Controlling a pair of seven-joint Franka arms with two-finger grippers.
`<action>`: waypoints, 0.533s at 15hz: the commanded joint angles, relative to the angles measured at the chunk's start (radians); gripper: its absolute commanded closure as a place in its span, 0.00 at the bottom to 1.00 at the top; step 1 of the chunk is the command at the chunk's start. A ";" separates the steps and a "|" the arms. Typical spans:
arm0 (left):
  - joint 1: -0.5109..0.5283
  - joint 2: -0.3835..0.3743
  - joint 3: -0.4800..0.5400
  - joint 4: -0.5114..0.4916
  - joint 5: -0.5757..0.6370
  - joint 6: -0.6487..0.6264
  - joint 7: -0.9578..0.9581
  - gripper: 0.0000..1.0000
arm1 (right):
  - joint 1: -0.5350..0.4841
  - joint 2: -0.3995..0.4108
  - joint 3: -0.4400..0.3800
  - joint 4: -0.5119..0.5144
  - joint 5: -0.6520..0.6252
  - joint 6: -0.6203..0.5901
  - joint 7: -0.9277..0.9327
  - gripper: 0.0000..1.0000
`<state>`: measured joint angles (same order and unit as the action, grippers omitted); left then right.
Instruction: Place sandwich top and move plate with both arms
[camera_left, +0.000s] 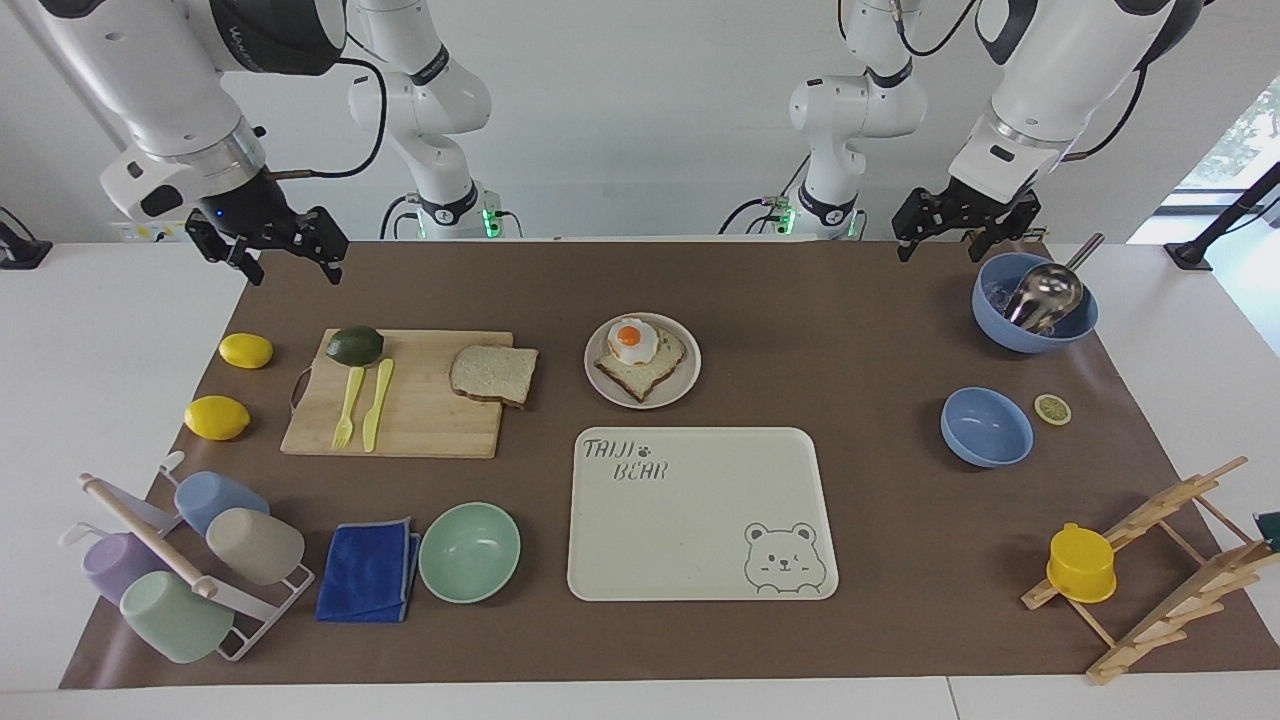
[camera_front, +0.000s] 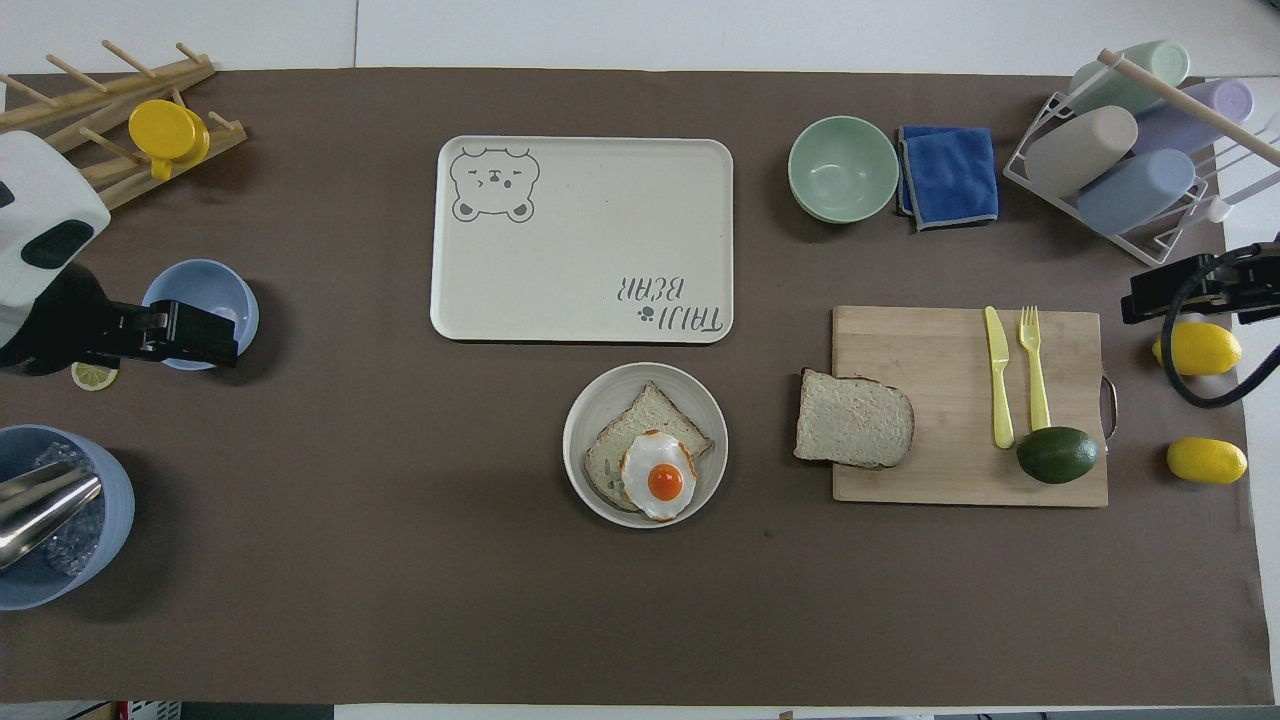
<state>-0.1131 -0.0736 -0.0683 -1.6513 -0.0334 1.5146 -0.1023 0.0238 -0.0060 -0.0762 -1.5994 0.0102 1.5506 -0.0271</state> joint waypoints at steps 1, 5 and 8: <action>-0.002 -0.011 0.007 -0.008 -0.003 -0.010 0.007 0.00 | 0.005 -0.019 0.001 -0.028 -0.006 0.014 0.018 0.00; -0.002 -0.011 0.007 -0.008 -0.003 -0.010 0.007 0.00 | 0.002 -0.016 0.003 -0.027 -0.004 0.011 0.019 0.00; -0.002 -0.011 0.007 -0.008 -0.003 -0.010 0.007 0.00 | 0.002 -0.017 0.003 -0.028 -0.004 0.011 0.024 0.00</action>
<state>-0.1131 -0.0736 -0.0683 -1.6513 -0.0334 1.5146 -0.1023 0.0239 -0.0059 -0.0757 -1.6028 0.0102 1.5506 -0.0258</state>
